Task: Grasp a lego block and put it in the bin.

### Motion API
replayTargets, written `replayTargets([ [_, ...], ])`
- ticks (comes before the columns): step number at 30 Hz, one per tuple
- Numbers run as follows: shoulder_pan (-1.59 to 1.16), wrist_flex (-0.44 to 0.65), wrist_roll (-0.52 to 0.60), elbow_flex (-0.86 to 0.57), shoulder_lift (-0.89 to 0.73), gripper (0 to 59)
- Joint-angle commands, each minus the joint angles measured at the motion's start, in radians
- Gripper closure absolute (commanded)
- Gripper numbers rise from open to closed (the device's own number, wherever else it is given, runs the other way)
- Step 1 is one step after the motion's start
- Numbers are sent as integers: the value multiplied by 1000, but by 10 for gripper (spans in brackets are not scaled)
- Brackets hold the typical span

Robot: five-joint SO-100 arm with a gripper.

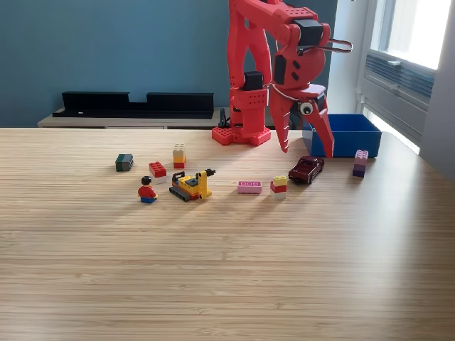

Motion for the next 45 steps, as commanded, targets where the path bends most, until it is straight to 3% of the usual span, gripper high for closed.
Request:
replayTargets([
  [1,-2,-21,-5,-38,-26,215],
  [13,-34,-44,54,-207,-383,307],
  [21,-52,-60,112,-291,-456,585],
  [29,-52,23,158,-400,-442,586],
  [35,-52,212,164,-588,-437,586],
  [39,-54,360,192,-802,-434,586],
  [43,-71,453,221,-942,-431,586],
  [45,-95,466,238,-946,-396,586],
])
